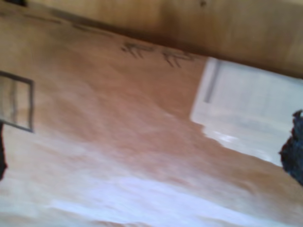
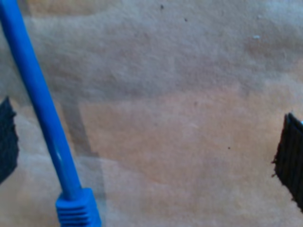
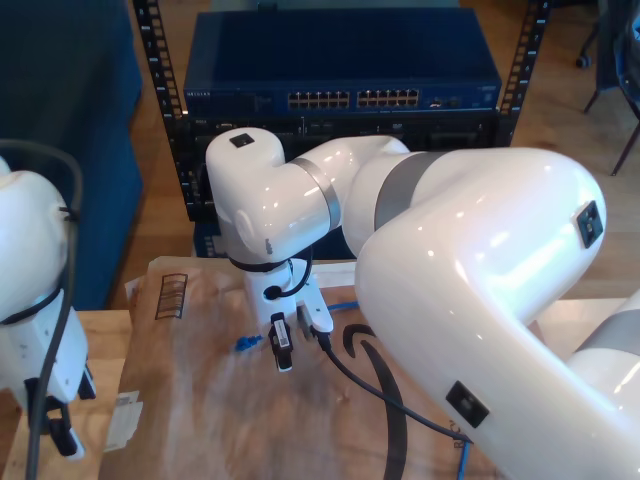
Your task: Grab the cable and plug it in
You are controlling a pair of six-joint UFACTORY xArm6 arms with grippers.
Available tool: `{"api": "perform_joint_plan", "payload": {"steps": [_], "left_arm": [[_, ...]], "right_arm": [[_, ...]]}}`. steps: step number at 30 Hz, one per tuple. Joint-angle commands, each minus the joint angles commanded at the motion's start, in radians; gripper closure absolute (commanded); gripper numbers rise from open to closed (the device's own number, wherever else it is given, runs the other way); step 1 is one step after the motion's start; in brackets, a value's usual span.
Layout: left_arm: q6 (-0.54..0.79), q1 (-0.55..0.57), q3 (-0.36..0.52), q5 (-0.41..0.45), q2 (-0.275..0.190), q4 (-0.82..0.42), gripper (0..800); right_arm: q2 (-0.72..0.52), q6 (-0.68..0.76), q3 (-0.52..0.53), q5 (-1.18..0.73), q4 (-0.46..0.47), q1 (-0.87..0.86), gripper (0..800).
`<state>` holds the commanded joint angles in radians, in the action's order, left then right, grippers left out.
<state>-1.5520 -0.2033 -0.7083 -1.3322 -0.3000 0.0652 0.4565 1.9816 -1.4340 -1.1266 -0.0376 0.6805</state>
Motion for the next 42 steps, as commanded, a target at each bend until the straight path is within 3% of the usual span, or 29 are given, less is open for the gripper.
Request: {"api": "perform_joint_plan", "payload": {"steps": [3,8,14,21,25,34,39,42], "left_arm": [[-0.005,0.002,-0.002,0.008,0.028,0.000,0],[-0.008,0.002,0.000,0.014,0.028,0.000,0],[-0.008,0.002,0.000,0.015,0.028,0.002,0],[-0.008,0.000,0.002,0.015,0.028,0.002,0],[-0.008,0.002,0.002,0.015,0.029,0.000,0],[-0.008,0.000,0.002,0.015,0.041,0.002,0],[-0.006,0.000,0.002,0.014,0.040,0.002,0],[-0.008,0.000,-0.002,0.014,0.040,0.002,0]], "right_arm": [[0.012,-0.003,-0.012,0.025,0.000,0.005,69],[0.026,-0.005,-0.017,0.048,0.000,0.006,70],[0.054,-0.003,-0.041,0.049,0.000,0.006,148],[0.058,0.000,-0.061,0.049,0.002,0.006,322],[0.061,-0.002,-0.060,0.049,0.005,0.006,371],[0.061,-0.008,-0.051,0.069,0.008,0.003,575],[0.058,-0.005,-0.049,0.069,0.009,0.003,755],[0.051,-0.008,-0.048,0.063,0.018,0.000,794]]}}
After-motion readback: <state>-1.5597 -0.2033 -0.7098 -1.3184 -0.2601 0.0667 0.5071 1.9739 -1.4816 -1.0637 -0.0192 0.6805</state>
